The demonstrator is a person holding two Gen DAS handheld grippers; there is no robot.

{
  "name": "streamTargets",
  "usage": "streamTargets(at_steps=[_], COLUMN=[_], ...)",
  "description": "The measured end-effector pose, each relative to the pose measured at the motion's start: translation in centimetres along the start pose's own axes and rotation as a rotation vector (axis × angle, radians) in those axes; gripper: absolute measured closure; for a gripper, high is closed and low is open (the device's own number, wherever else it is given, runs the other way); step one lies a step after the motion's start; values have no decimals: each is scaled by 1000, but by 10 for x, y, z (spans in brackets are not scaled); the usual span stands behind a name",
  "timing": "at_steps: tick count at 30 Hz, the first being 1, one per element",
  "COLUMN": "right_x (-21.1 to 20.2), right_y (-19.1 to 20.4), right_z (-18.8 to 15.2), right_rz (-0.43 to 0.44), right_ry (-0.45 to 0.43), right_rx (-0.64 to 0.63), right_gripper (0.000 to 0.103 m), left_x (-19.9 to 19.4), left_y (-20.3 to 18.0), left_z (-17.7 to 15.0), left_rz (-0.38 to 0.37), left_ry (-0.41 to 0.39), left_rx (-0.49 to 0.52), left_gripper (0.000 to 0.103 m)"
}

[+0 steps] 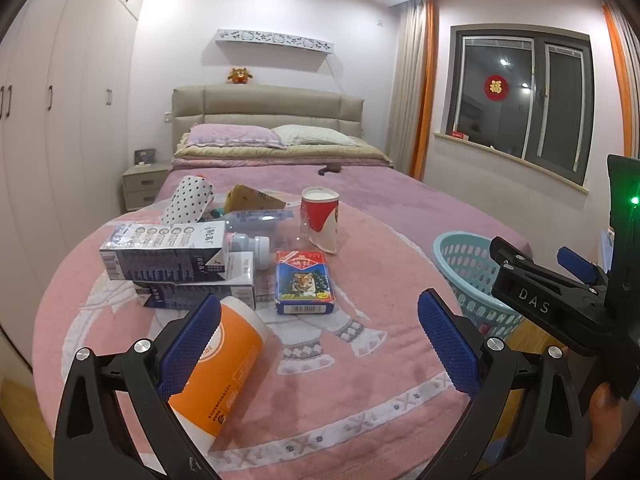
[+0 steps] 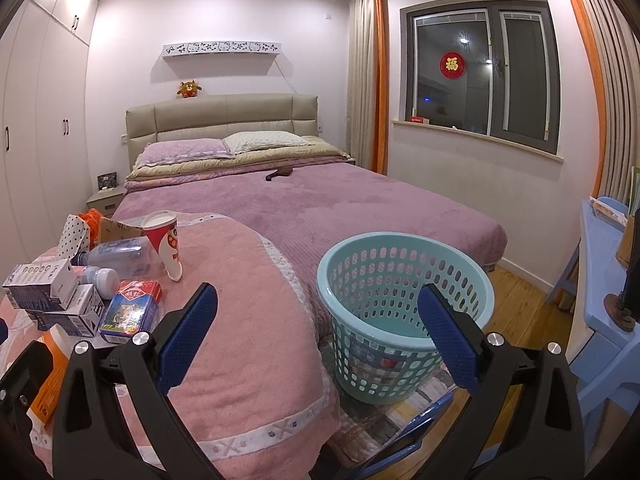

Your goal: Collect trash

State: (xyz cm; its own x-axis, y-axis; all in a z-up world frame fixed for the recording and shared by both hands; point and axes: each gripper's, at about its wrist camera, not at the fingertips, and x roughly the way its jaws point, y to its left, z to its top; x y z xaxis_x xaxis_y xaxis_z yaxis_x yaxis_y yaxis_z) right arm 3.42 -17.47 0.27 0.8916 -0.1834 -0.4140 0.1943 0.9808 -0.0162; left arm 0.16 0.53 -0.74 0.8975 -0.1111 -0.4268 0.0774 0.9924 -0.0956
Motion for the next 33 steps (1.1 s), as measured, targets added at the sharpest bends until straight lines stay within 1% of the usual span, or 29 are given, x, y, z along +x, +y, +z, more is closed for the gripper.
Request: streamTargets(at_steps=[9, 11, 12, 15, 17, 19, 20, 22, 23, 24, 25, 28, 30, 33], right_x=[-2, -3, -4, -6, -6, -5, -4, 2, 8, 13, 20, 36, 45, 61], right_y=[3, 6, 9, 18, 26, 37, 41, 54, 63, 70, 79, 104, 119, 140], right_z=[0, 1, 1, 2, 4, 6, 6, 8, 9, 9, 10, 8, 5, -3], right_rz=[16, 31, 43, 83, 123, 166, 184, 266, 303, 323, 358, 424, 452, 504], right_ry=[3, 2, 1, 1, 6, 12, 15, 47, 74, 94, 127, 195, 230, 308], right_rx=[-9, -22, -30, -53, -71, -96, -104, -123, -135, -143, -156, -194, -213, -242], right_gripper=[8, 15, 17, 26, 38, 45, 45, 45, 45, 45, 44, 34, 32, 32], left_x=[-6, -10, -12, -20, -26, -32, -33, -35, -32, -28, -26, -11, -5, 6], left_y=[9, 19, 24, 51, 66, 83, 92, 106, 111, 116, 117, 121, 121, 119], left_z=[2, 4, 5, 8, 8, 7, 5, 1, -1, -4, -7, -14, -19, -19], left_rz=[20, 28, 36, 75, 96, 107, 104, 83, 57, 28, 18, -19, -41, -20], left_ry=[-10, -13, -14, -10, -8, 7, 23, 59, 85, 119, 135, 196, 222, 232], left_rx=[-10, -17, -26, -67, -88, -106, -112, -128, -132, -135, -136, -152, -160, -113], left_gripper=[7, 7, 7, 7, 7, 7, 7, 7, 7, 7, 7, 8, 8, 9])
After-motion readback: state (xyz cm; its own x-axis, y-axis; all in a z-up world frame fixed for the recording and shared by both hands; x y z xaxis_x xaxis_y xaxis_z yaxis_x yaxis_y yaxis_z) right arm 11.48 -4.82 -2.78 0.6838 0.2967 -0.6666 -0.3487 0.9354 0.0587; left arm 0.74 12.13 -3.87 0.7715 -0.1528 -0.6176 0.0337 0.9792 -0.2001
